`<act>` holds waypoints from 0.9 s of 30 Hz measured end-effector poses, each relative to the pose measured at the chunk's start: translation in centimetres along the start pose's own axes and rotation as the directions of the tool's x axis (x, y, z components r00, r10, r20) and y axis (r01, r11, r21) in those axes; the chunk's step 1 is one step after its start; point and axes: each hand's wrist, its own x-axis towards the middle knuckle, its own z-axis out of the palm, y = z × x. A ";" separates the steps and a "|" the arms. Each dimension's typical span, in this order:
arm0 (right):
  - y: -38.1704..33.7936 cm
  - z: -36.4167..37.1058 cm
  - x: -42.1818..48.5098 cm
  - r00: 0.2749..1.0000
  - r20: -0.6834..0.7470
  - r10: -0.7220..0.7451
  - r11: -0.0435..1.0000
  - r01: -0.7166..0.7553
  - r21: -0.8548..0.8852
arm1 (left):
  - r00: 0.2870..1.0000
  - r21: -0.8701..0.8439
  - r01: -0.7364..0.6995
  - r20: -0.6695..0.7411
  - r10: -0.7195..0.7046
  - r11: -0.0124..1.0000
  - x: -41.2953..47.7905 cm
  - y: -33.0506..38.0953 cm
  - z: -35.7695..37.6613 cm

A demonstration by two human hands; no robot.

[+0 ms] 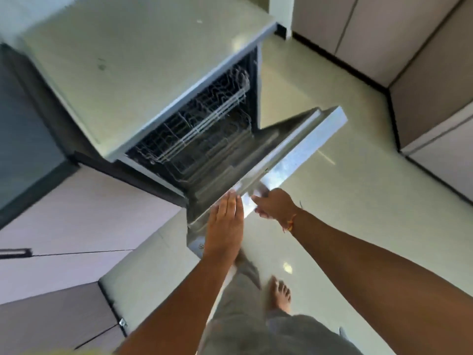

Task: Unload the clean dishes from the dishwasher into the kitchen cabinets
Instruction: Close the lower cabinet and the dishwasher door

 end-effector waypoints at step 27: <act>-31.4 -4.0 15.9 0.482 0.610 -0.629 -0.401 0.471 -0.786 | 0.864 0.016 0.495 -0.111 -0.491 0.868 15.1 -18.7 -12.5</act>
